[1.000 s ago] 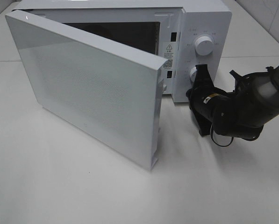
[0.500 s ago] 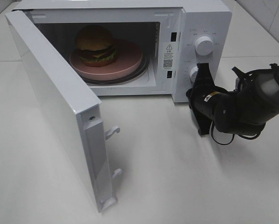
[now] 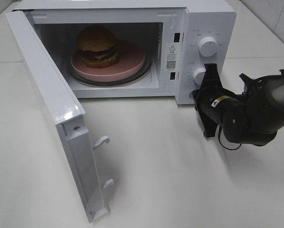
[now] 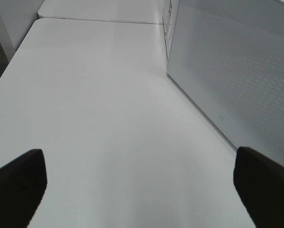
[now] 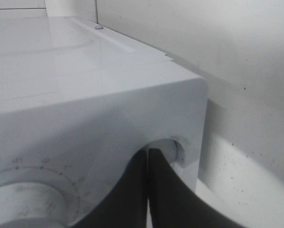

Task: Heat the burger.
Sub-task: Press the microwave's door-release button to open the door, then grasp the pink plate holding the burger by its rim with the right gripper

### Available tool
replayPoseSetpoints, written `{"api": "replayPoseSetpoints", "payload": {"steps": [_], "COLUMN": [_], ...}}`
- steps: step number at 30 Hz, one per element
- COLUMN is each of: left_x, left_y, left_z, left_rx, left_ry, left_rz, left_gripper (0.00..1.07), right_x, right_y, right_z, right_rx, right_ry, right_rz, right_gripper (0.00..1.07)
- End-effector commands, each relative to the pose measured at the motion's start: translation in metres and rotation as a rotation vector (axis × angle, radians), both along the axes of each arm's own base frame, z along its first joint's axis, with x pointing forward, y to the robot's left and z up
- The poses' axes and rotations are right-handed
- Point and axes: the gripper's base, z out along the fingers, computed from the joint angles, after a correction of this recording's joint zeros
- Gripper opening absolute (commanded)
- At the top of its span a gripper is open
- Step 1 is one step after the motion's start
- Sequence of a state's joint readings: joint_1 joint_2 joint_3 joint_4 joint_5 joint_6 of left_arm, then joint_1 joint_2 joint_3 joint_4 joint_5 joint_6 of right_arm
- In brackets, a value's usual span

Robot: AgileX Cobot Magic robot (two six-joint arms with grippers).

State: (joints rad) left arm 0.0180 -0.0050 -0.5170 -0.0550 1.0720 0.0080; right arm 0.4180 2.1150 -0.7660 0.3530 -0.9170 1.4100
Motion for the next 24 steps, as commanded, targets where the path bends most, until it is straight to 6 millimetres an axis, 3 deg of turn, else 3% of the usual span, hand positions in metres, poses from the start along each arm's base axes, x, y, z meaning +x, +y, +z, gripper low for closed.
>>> {"api": "replayPoseSetpoints", "payload": {"steps": [1,14,24], "left_x": [-0.001,-0.001,-0.001], "left_y": [0.0,0.0,0.0], "left_z": [0.0,0.0,0.0], "left_rx": [-0.007,-0.007,-0.007], "left_ry": [-0.004,-0.004,-0.004], "left_rz": [0.0,0.0,0.0], "left_gripper": [1.01,1.01,1.01], "right_x": [0.001,-0.019,-0.045], "right_y": [0.0,0.005,0.011], "right_z": [0.011,0.011,0.02], "right_rx": [0.005,0.004,-0.051], "right_ry": [-0.052,-0.019,-0.018], "right_rz": [0.011,0.052,0.147], "right_gripper": [0.0,0.0,0.0]}}
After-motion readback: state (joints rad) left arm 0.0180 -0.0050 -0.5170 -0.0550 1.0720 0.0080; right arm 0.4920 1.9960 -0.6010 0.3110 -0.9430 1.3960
